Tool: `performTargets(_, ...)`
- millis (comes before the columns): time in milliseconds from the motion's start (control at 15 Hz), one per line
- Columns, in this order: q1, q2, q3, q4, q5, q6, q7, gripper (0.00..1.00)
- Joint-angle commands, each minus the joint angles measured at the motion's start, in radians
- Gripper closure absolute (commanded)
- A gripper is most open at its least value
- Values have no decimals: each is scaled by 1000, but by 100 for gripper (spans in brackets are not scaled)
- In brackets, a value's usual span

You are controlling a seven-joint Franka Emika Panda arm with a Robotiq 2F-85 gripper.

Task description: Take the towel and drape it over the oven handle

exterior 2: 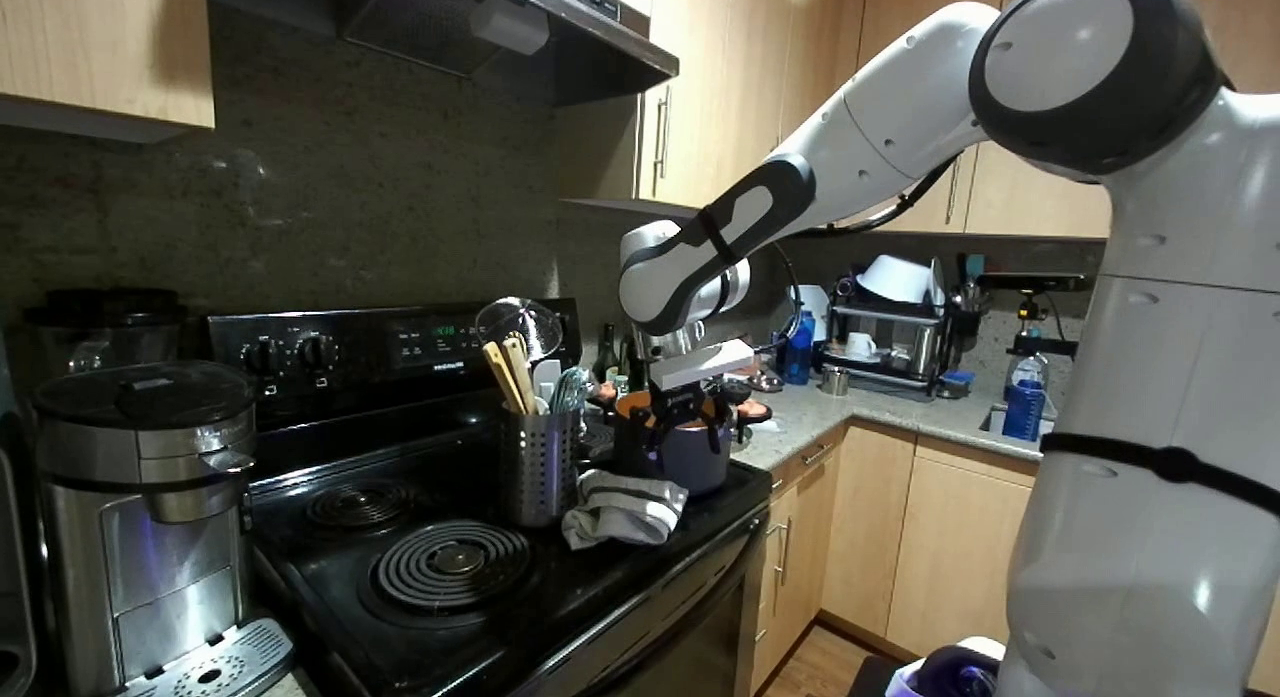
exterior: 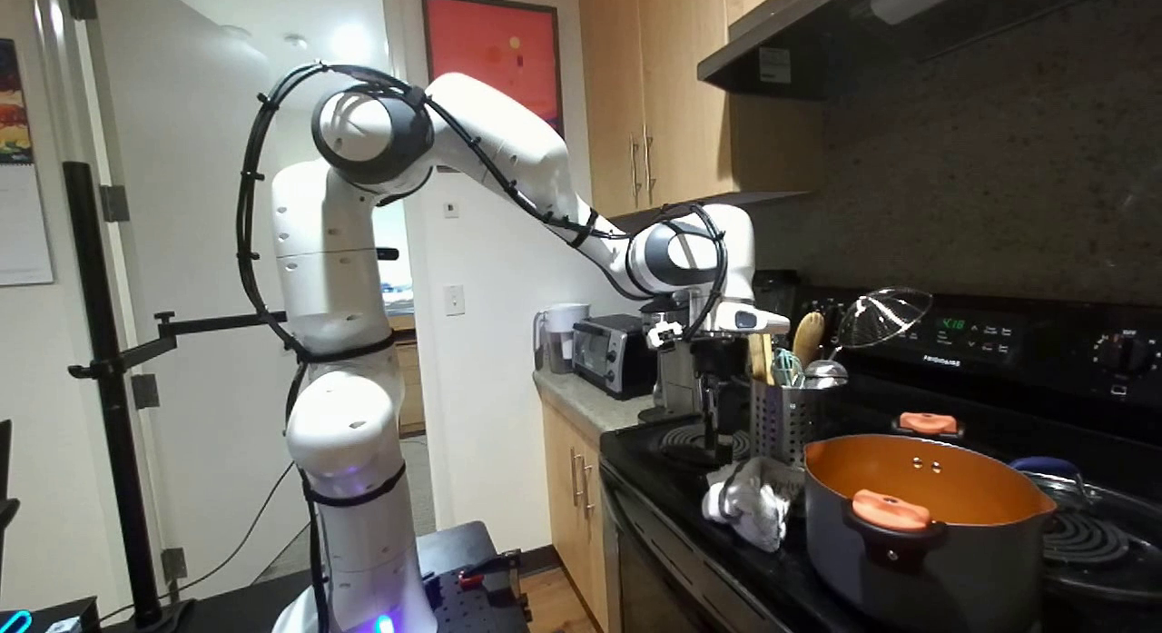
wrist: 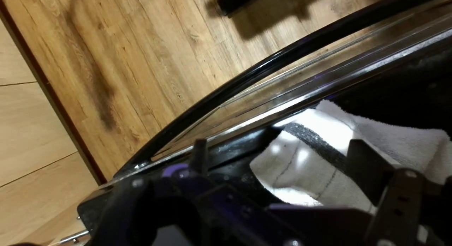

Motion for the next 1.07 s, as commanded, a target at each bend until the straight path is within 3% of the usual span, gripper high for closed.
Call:
performTargets(0,3,0,-14,-1,17,28,-49,0)
performTargets(533,15,43,-12,19,-48,146,-213,0)
performTargets(1000,45,56,0,-30,-35,239,-488,0)
